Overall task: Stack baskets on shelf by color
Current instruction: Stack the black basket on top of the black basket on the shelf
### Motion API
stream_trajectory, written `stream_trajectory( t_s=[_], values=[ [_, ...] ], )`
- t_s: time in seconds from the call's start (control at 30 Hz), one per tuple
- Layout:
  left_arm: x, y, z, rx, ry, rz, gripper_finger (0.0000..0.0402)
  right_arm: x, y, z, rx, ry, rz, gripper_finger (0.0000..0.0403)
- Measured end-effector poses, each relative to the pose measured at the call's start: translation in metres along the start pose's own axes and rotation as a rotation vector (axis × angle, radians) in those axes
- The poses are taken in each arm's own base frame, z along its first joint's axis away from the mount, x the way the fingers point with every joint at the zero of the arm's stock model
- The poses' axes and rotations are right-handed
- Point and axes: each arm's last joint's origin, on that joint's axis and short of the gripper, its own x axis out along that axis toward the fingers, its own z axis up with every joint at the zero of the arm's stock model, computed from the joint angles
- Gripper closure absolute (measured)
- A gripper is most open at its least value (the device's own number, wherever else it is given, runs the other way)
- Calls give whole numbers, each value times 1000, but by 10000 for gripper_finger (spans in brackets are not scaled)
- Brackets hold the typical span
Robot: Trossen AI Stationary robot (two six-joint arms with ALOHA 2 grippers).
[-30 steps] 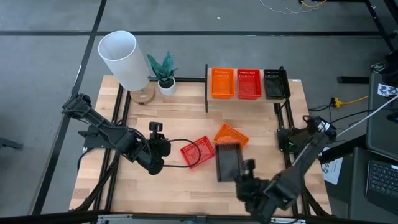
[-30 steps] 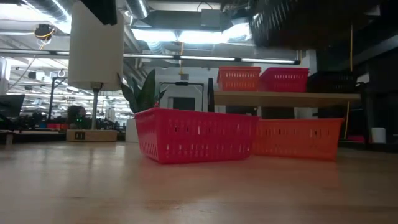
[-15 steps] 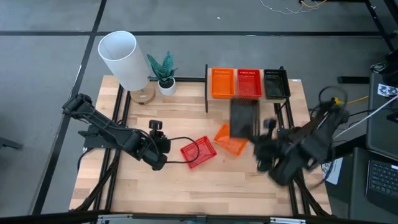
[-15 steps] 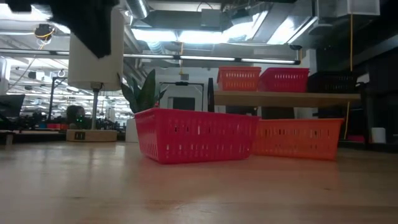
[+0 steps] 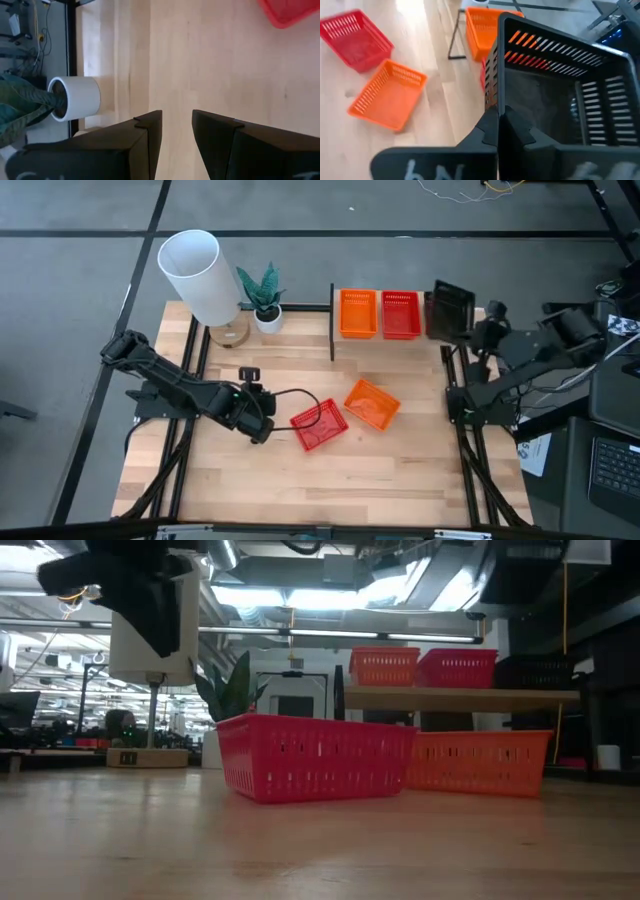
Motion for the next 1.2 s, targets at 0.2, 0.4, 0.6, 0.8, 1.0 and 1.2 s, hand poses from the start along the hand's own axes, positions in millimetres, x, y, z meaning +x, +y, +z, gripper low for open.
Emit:
stream_trajectory(
  t_s=[0.2,0.4,0.6,0.8,1.0,1.2],
  values=[
    [8,10,3,-40,17,19,301,-2,-11,-29,-133,11,16,401],
    [15,20,5,-81,37,36,301,6,-10,-52,-228,43,2,401],
    [20,26,9,-103,30,42,301,21,-7,-70,-306,95,-123,401],
    [24,30,15,-108,-8,32,301,33,-1,-74,-365,150,-185,401],
    [27,34,19,-123,-26,35,301,47,5,-62,-464,244,-324,401],
    [28,36,19,-131,-20,38,301,41,-4,-49,-288,210,-453,401]
  ],
)
